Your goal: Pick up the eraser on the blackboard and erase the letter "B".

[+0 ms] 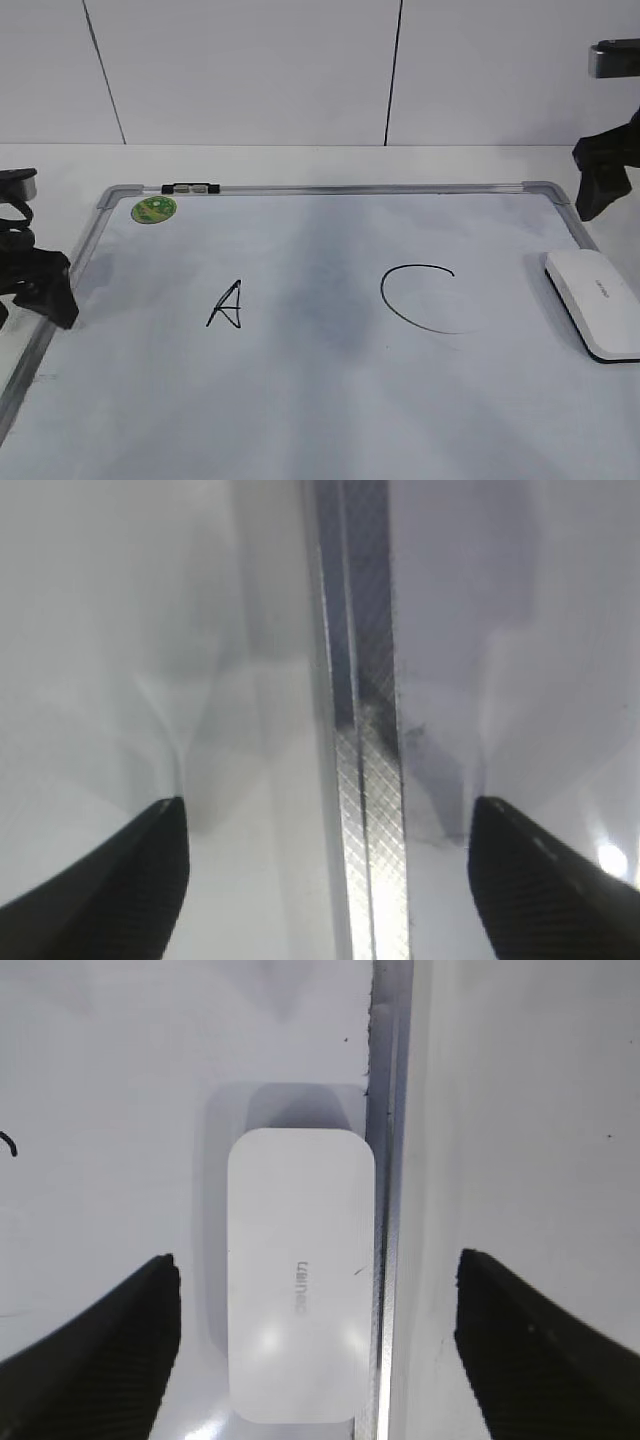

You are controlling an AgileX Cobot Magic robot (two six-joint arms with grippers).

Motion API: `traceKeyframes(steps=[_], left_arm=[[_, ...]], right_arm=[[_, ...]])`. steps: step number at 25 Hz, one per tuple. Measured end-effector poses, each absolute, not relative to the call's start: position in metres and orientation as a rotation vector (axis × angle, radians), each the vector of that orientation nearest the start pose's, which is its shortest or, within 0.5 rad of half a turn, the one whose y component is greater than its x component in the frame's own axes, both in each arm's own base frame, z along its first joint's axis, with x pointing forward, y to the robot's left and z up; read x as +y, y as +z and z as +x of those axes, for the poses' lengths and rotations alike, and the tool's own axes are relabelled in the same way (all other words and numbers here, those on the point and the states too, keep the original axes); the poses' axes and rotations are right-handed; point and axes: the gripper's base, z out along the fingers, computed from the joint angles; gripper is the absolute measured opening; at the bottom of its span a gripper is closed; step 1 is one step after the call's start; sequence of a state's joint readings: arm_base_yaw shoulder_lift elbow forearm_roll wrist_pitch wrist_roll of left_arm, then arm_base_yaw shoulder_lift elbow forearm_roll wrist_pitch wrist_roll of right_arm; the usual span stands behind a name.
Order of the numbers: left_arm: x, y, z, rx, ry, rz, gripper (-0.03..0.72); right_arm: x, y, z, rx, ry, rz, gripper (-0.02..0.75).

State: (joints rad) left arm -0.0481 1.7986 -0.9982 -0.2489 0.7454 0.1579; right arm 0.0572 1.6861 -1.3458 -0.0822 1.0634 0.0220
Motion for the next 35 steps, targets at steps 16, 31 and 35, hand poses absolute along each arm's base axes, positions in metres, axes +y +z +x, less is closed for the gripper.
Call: traceKeyframes(steps=[16, 31, 35], left_arm=[[-0.032, 0.273, 0.325, 2.647, -0.254, 0.100, 0.633], [-0.010, 0.338, 0.302, 2.481, 0.134, 0.294, 0.594], [-0.005, 0.348, 0.294, 2.456, 0.205, 0.317, 0.592]], right_arm=[[0.016, 0.333, 0.337, 2.667, -0.039, -0.085, 0.666], [0.016, 0.404, 0.311, 2.462, -0.040, -0.198, 0.649], [0.016, 0.409, 0.302, 2.469, -0.044, -0.223, 0.638]])
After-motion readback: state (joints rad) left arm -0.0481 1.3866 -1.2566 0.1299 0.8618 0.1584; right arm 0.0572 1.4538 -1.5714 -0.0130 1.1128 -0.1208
